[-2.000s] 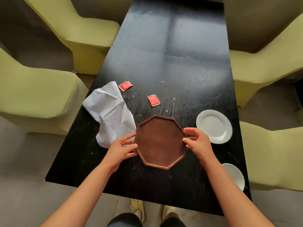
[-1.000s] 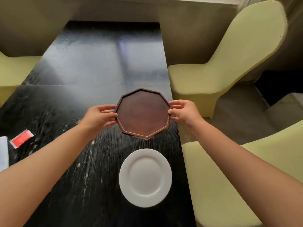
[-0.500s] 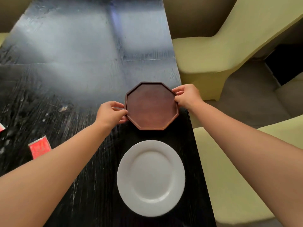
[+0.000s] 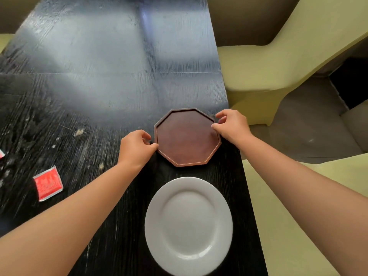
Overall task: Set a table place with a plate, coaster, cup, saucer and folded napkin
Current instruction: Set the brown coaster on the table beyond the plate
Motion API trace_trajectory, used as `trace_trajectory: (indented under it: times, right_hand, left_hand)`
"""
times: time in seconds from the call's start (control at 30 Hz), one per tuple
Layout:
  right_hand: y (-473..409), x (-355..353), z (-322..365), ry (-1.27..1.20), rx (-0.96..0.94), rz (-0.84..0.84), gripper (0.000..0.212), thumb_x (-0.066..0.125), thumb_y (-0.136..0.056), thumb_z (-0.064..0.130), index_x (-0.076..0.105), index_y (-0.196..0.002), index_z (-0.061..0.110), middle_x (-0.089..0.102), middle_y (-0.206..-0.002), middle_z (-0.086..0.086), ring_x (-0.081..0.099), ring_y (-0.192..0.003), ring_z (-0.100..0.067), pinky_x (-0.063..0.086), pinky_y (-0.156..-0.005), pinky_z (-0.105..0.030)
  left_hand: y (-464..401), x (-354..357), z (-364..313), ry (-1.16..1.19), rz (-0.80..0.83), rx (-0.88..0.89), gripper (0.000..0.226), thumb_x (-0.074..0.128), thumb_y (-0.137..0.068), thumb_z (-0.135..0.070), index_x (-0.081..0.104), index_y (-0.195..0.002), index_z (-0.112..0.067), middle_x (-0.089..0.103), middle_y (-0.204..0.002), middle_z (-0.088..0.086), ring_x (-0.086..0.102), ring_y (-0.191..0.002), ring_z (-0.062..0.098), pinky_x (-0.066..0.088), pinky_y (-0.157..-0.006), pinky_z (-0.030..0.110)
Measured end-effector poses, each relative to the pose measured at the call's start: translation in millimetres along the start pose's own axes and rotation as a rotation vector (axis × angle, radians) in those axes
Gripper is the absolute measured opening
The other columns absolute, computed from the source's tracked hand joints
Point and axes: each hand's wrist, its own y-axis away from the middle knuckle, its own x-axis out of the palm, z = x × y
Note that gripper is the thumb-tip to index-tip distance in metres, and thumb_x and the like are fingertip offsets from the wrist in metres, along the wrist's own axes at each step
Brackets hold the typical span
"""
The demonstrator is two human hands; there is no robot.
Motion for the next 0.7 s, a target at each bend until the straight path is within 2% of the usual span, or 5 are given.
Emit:
trace_trajectory:
  times: [0.17, 0.3, 0.43, 0.53, 0.7]
  right_hand:
    - [25.4, 4.9, -13.8, -0.070, 0.026, 0.012, 0.029, 0.065, -0.078, 0.011, 0.067, -0.107, 0.012, 0.068, -0.091, -0.007, 0.063, -0.087, -0.023, 0.049, -0.086, -0.029]
    - [31.6, 11.7, -17.1, -0.071, 0.023, -0.052, 0.032, 0.061, -0.080, 0.009, 0.065, -0.112, 0.015, 0.063, -0.084, 0.000, 0.053, -0.081, -0.014, 0.036, -0.071, -0.019]
    - [35.4, 17.6, -16.1, -0.103, 0.018, -0.088, 0.031, 0.061, -0.081, 0.010, 0.067, -0.111, 0.015, 0.070, -0.090, -0.005, 0.056, -0.082, -0.016, 0.034, -0.068, -0.018]
    - [37.9, 20.1, -17.8, -0.106, 0.006, -0.102, 0.031, 0.061, -0.081, 0.009, 0.067, -0.111, 0.015, 0.069, -0.087, -0.004, 0.055, -0.081, -0.016, 0.032, -0.066, -0.017]
    - [38.4, 20.5, -19.6, -0.091, 0.001, -0.098, 0.029, 0.061, -0.082, 0.009, 0.067, -0.110, 0.015, 0.068, -0.084, -0.003, 0.052, -0.078, -0.014, 0.031, -0.064, -0.015]
  left_hand:
    - [-4.3, -3.0, 0.6, 0.074, 0.050, 0.003, 0.036, 0.071, -0.077, -0.013, 0.065, -0.112, -0.010, 0.070, -0.092, 0.010, 0.065, -0.087, 0.027, 0.051, -0.091, 0.040]
    - [-7.4, 0.2, -3.9, 0.073, 0.006, 0.033, 0.034, 0.064, -0.079, -0.002, 0.067, -0.112, -0.010, 0.072, -0.097, 0.012, 0.063, -0.086, 0.018, 0.044, -0.090, 0.023]
    - [-9.8, 0.8, -5.4, 0.104, -0.017, 0.028, 0.036, 0.065, -0.079, -0.006, 0.066, -0.115, -0.010, 0.072, -0.101, 0.011, 0.067, -0.091, 0.021, 0.045, -0.096, 0.025]
    - [-9.1, 1.7, -4.4, 0.077, -0.018, 0.065, 0.037, 0.068, -0.077, -0.006, 0.067, -0.114, -0.010, 0.072, -0.099, 0.010, 0.065, -0.087, 0.017, 0.038, -0.087, 0.017]
    - [-10.7, 3.0, -4.8, 0.065, -0.021, 0.059, 0.039, 0.067, -0.078, -0.005, 0.065, -0.117, -0.011, 0.072, -0.099, 0.011, 0.064, -0.086, 0.018, 0.038, -0.087, 0.018]
